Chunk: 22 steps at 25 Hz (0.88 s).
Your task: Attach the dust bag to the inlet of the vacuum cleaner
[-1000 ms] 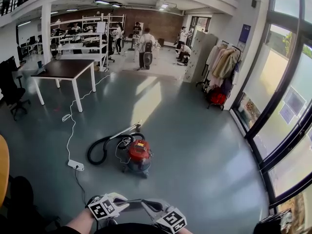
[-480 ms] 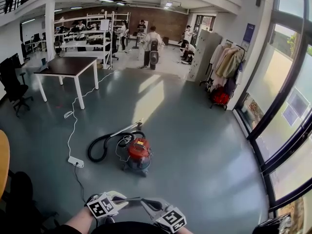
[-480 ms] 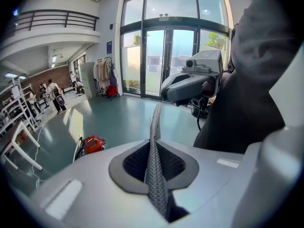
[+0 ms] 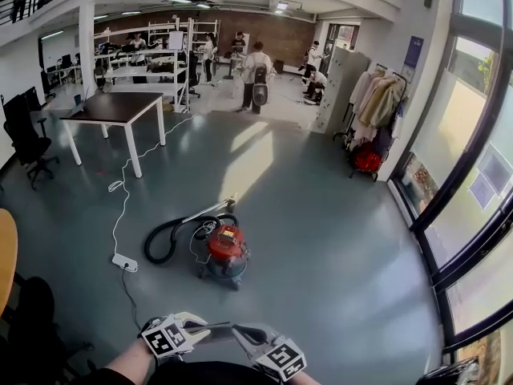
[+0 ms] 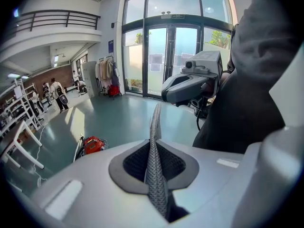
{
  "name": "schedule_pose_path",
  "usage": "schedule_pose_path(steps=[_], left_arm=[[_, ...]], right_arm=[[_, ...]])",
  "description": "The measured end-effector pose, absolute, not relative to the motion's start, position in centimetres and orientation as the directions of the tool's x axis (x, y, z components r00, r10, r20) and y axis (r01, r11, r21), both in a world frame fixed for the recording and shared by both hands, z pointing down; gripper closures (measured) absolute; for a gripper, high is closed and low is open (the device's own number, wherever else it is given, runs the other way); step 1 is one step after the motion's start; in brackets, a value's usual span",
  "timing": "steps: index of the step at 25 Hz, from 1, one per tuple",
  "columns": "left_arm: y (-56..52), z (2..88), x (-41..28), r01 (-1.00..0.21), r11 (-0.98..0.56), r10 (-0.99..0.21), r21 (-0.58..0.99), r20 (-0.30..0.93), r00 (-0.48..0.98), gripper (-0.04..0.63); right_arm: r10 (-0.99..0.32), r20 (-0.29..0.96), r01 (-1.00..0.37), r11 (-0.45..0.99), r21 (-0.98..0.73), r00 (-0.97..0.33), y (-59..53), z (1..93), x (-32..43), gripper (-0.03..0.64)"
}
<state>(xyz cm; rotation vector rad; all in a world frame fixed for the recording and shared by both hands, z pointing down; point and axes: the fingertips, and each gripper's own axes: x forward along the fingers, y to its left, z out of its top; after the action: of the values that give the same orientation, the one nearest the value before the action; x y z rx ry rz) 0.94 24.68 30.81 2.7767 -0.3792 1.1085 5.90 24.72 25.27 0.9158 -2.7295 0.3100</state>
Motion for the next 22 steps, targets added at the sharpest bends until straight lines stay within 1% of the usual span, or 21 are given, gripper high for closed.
schedule_pose_path(steps=[5,11,22], left_arm=[[24.7,30.6,2.5,-0.298,-0.954,-0.205,0.015,0.693,0.691,0.552],[25.1,30.9,3.7,-0.299,-0.954,-0.199,0.025,0.695,0.691,0.552],[21.6,31.5,2.2,-0.251,-0.967,-0.157,0.042,0.676,0.719,0.552]], right_arm=[[-0.546,0.292,-0.596,0.793,-0.121,-0.785,24.9,25.2,7.5,0.623],[-0.538,0.305,-0.594,0.794,-0.129,-0.786,25.0,25.9,8.7,0.623],[-0.566,0.349,-0.637,0.76,-0.13,-0.747,22.2,26.4,7.1,0.623]])
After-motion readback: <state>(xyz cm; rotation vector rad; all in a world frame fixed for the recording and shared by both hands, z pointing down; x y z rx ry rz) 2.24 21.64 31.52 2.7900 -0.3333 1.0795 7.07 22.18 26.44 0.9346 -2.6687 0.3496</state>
